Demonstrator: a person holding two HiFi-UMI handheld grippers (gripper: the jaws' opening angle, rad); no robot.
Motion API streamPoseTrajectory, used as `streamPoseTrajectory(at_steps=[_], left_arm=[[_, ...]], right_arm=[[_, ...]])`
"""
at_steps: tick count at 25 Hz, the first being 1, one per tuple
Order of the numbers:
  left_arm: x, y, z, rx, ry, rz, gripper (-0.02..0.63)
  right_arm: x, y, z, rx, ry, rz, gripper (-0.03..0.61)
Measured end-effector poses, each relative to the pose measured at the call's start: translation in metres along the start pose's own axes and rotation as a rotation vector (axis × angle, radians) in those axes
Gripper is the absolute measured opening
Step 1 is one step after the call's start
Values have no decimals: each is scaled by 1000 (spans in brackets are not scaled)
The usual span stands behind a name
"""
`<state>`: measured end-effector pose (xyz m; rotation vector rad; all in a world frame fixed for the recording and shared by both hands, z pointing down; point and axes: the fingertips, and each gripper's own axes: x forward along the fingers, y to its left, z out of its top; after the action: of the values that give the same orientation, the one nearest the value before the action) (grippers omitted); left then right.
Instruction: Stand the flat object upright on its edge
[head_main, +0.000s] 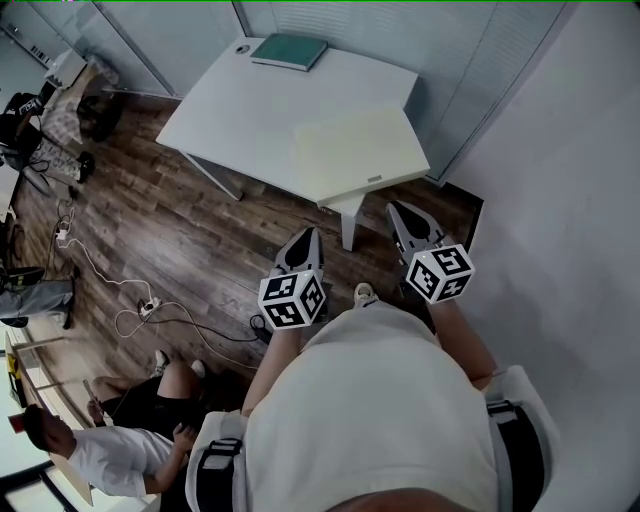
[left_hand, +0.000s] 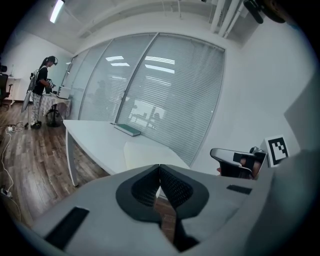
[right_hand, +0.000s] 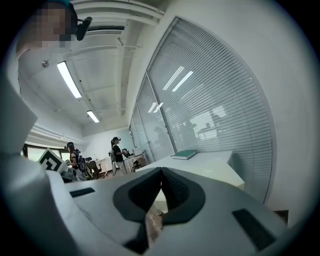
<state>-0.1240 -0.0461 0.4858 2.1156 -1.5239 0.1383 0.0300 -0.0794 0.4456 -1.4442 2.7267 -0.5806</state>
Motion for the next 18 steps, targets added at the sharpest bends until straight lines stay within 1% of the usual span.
streamPoseTrajectory(at_steps=[8,14,18], left_arm=[[37,-12,25,-15,-30,14,21],[67,-20,34,-4,-32,20,21],[77,-25,41,-7,-38,31,21]], right_arm=[[21,-31,18,2,11,29,20],[33,-56,19,50,20,45,20],[36,-69,21,65,30,41,20]])
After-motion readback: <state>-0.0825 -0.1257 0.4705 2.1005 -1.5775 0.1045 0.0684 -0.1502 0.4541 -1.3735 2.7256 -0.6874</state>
